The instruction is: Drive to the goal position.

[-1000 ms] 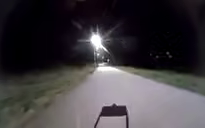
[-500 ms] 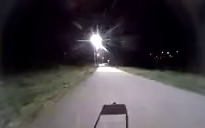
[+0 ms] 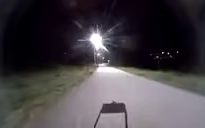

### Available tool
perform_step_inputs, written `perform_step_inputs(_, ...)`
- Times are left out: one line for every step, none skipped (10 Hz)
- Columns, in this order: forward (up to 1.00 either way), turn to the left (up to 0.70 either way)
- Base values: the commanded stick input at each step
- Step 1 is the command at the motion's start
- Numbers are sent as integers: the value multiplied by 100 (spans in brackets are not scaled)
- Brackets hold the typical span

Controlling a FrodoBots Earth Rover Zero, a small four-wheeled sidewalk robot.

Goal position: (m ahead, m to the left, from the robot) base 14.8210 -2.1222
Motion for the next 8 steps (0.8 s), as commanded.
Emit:
perform_step_inputs(70,0)
perform_step_inputs(70,0)
perform_step_inputs(70,0)
perform_step_inputs(70,0)
perform_step_inputs(70,0)
perform_step_inputs(70,0)
perform_step_inputs(70,0)
perform_step_inputs(70,0)
